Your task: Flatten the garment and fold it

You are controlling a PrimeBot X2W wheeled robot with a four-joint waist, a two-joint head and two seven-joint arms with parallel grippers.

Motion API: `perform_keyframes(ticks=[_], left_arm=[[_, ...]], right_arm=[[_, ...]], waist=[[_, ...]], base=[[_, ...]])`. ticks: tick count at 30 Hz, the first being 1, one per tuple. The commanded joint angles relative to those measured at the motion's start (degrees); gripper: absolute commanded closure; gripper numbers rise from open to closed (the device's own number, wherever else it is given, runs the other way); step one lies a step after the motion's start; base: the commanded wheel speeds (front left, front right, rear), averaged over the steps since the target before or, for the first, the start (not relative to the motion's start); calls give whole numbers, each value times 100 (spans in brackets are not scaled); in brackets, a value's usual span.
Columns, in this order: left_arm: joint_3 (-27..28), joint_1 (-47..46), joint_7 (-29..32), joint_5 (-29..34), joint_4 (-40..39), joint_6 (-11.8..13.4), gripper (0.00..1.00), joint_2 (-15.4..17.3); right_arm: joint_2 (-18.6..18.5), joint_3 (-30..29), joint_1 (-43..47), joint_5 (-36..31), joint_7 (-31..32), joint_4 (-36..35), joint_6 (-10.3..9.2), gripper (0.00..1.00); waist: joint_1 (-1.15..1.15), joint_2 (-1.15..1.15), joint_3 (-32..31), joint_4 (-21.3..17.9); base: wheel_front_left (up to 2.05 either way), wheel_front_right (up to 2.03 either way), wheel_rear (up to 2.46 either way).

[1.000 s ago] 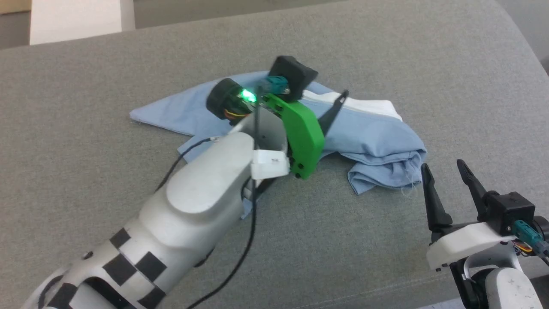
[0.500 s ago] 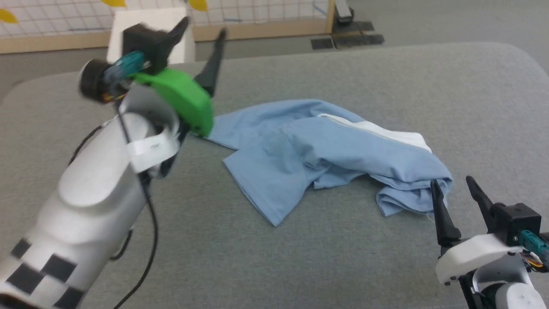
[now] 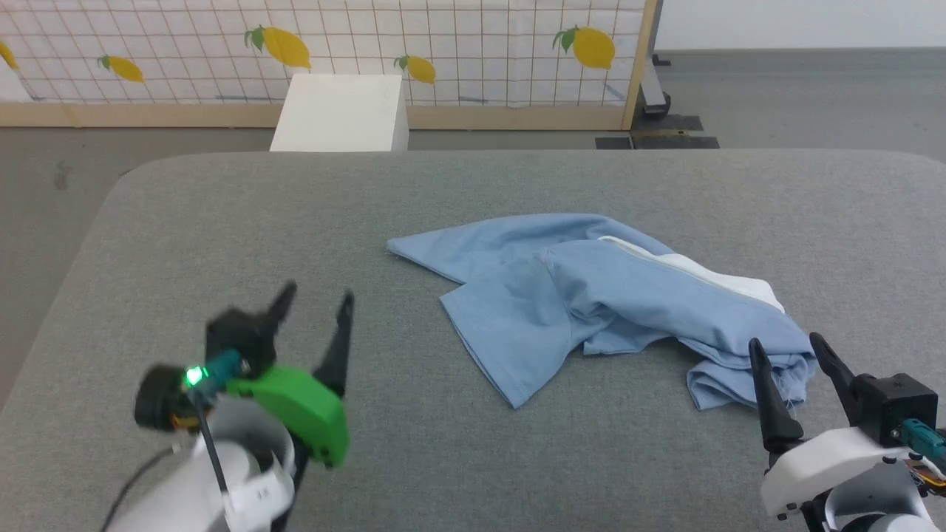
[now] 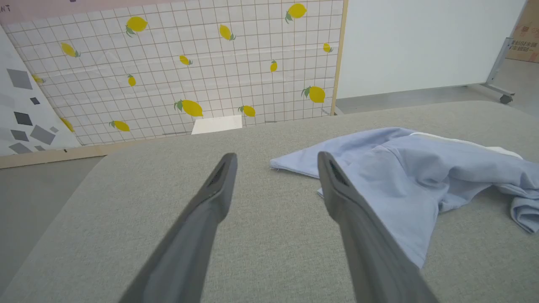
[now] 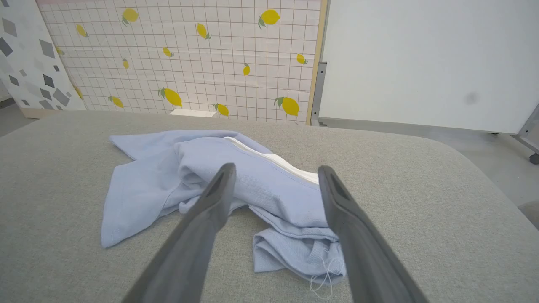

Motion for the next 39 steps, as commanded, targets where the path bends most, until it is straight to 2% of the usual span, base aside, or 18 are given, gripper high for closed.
perform_keyframes(ticks=[1,4,10,16,20,26,33,39], left_arm=[[-34,184,-36,29,-102,107,0,50],[-89,501,-71,34,-321,324,0,46],[-83,754,-117,80,-549,565,0,137],[-167,602,121,117,-727,467,0,272],[-269,223,537,91,-818,242,0,316],[-484,-721,1824,-172,-609,-247,0,294],[-663,-1946,3427,-568,73,-793,0,172],[-769,-2710,4244,-763,749,-1266,0,93]], right_arm=[[-18,23,62,43,26,-23,-10,0],[-27,61,99,57,54,-30,-10,0],[-42,136,116,77,99,-62,-10,0],[-57,161,84,80,106,-142,-10,0],[-54,148,14,61,90,-241,-10,0],[-49,154,-96,-4,46,-336,-10,0],[-4,197,-313,-63,-78,-363,-10,0],[51,197,-439,-111,-212,-303,-10,0]], waist=[[0,0,-34,21],[0,0,-46,9],[0,0,-25,-57],[0,0,165,-160],[0,0,458,-252],[0,0,982,-447],[0,0,1554,-791],[0,0,1908,-1052]], base=[[0,0,0],[0,0,0],[0,0,0],[0,0,0],[0,0,0],[0,0,0],[0,0,0],[0,0,0]])
